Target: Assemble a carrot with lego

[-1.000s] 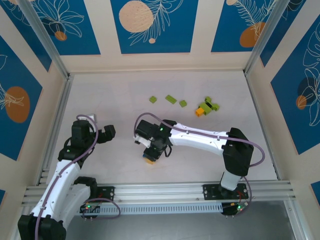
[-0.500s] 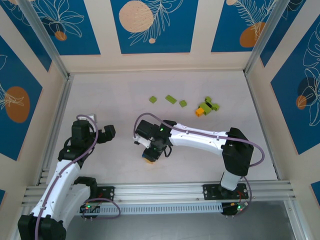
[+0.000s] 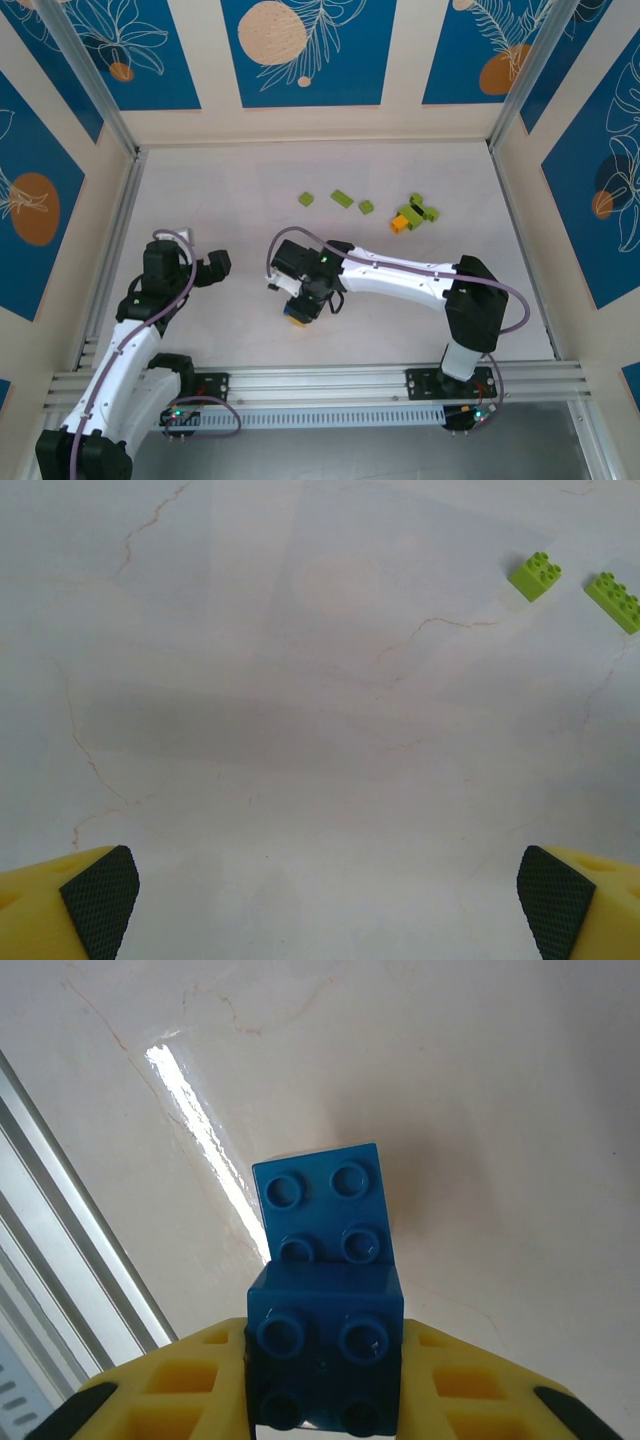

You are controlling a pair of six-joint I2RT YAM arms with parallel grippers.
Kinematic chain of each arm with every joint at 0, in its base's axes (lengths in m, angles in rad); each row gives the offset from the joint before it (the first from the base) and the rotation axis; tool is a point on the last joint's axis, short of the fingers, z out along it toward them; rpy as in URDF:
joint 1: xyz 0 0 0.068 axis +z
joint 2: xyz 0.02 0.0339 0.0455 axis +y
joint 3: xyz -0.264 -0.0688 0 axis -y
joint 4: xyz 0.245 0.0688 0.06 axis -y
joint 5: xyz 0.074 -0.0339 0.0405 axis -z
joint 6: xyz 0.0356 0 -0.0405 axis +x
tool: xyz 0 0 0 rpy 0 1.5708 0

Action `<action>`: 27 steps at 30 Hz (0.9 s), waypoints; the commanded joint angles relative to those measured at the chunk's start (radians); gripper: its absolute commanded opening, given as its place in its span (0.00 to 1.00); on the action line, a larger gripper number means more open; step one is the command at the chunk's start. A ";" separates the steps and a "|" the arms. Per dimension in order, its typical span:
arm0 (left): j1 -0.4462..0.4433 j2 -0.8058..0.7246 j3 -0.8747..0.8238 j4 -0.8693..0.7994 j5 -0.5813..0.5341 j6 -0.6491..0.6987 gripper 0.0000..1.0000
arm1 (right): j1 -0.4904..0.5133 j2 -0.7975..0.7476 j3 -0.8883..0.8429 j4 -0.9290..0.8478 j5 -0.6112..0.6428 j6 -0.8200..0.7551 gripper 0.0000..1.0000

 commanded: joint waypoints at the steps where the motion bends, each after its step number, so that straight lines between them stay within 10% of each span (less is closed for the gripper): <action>1: 0.016 -0.006 -0.011 0.024 0.022 0.011 1.00 | -0.004 -0.034 -0.014 -0.012 -0.020 -0.023 0.28; 27: 0.016 -0.003 -0.009 0.025 0.020 0.013 1.00 | -0.033 0.004 0.010 0.001 -0.069 -0.105 0.28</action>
